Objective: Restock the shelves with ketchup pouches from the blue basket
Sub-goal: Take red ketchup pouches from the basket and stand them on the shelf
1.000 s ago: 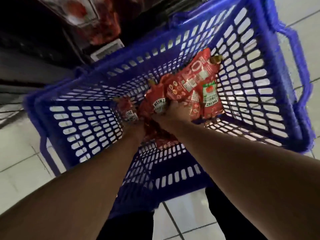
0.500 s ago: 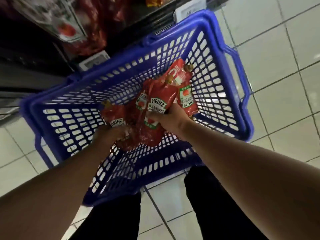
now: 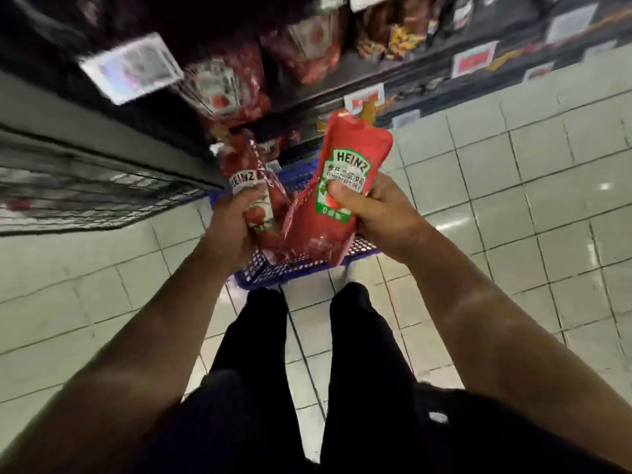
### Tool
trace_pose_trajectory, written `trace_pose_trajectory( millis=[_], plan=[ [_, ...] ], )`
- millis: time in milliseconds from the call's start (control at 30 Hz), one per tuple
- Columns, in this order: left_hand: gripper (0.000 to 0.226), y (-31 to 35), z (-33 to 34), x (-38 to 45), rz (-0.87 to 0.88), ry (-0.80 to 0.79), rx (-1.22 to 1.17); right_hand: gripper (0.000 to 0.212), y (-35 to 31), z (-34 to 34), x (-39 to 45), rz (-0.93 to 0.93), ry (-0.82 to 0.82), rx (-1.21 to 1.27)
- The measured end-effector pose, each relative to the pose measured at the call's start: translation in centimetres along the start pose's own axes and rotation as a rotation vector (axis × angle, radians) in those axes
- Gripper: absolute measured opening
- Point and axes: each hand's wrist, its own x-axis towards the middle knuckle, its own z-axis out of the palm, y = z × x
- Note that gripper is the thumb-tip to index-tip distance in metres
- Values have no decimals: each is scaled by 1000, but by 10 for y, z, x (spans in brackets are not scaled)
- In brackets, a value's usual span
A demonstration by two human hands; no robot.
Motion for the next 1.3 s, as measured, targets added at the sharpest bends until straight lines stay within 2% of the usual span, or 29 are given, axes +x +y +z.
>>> trace_pose_trajectory(
  millis=[100, 167, 233, 333, 433, 500, 600, 667, 800, 867, 967, 1067, 1167, 1300],
  plan=[
    [13, 58, 21, -68, 62, -59, 26, 18, -63, 24, -38, -5, -7, 63],
    [12, 91, 27, -103, 93, -123, 21, 34, -101, 38, -57, -22, -45, 19],
    [21, 121, 30, -137, 126, -123, 35, 48, -135, 52, -74, -87, -82, -83],
    [20, 156, 31, -179, 271, -151, 130, 33, -179, 71, -91, -193, -141, -208],
    [24, 193, 33, -209, 404, -131, 245, 39, -219, 96, -102, -279, -203, -307],
    [24, 218, 31, -220, 488, -86, 237, 38, -244, 116, -107, -334, -222, -371],
    [25, 256, 25, -227, 617, -61, 260, 31, -274, 150, -113, -422, -222, -488],
    [27, 282, 20, -229, 678, -65, 260, 33, -288, 171, -114, -475, -203, -526],
    [15, 325, 13, -221, 751, -87, 263, 40, -305, 199, -102, -527, -190, -560],
    [24, 334, 12, -212, 731, -85, 239, 28, -310, 205, -91, -529, -189, -585],
    [56, 335, 17, -198, 741, -110, 251, 17, -315, 208, -69, -549, -161, -556],
    [76, 338, 27, -186, 798, -16, 310, 24, -322, 204, -44, -561, -157, -519],
    [72, 352, 37, -174, 827, 142, 354, 24, -334, 197, -22, -573, -177, -496],
    [73, 381, 53, -157, 862, 266, 264, 24, -361, 191, -1, -563, -202, -473]
  ],
)
